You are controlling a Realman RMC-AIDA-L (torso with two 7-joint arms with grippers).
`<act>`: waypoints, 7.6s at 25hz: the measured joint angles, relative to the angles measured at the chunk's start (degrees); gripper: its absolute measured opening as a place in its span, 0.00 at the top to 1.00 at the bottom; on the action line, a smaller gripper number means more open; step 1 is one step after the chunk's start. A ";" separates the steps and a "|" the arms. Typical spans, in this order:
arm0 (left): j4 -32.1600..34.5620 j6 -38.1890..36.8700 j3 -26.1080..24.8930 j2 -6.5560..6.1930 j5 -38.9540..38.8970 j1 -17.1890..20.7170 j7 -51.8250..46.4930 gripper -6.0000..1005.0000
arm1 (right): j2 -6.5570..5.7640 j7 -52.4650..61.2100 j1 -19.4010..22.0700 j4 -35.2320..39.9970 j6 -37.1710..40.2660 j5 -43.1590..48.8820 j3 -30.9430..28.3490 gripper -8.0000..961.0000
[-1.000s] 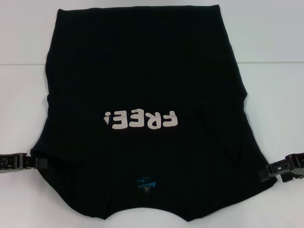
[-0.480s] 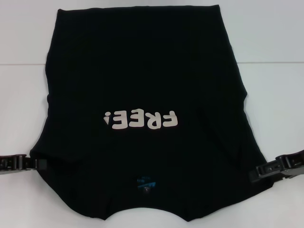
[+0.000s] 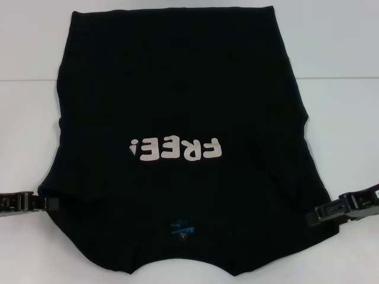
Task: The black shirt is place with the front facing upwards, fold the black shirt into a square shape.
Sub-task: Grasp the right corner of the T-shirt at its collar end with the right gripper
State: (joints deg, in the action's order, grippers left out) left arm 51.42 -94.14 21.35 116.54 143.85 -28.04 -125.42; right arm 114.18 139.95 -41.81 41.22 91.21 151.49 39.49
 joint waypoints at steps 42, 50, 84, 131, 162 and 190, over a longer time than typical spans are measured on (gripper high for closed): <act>0.00 0.01 0.01 -0.08 -0.15 0.18 0.09 0.96 | -0.20 -3.20 1.07 -0.18 -2.05 -0.50 1.92 0.02; 0.00 0.01 0.01 -0.08 -0.15 0.18 0.09 0.96 | 0.77 -3.55 0.35 -0.20 -1.72 -0.68 2.04 0.02; 0.09 -0.51 -0.12 -0.23 -1.12 0.24 0.88 0.96 | -0.32 -1.00 -0.91 -0.58 -1.11 -3.05 5.36 0.78; -0.36 0.00 -0.26 -0.08 -1.73 0.35 1.84 0.96 | -3.41 -0.61 4.57 -3.33 -1.04 -4.09 -5.29 0.03; -0.35 0.01 -0.25 -0.26 -1.92 -0.03 1.93 0.96 | -1.51 -3.05 3.73 -4.22 -2.20 -4.39 -4.96 0.03; -0.35 0.00 -0.26 -0.35 -2.03 -0.18 1.93 0.96 | -3.53 -4.05 3.39 -6.12 -2.46 -3.75 -4.62 0.03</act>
State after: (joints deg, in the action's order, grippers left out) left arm 51.07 -94.13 21.09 116.19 141.82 -28.21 -123.48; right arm 110.65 135.90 -38.42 35.10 88.75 147.74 34.88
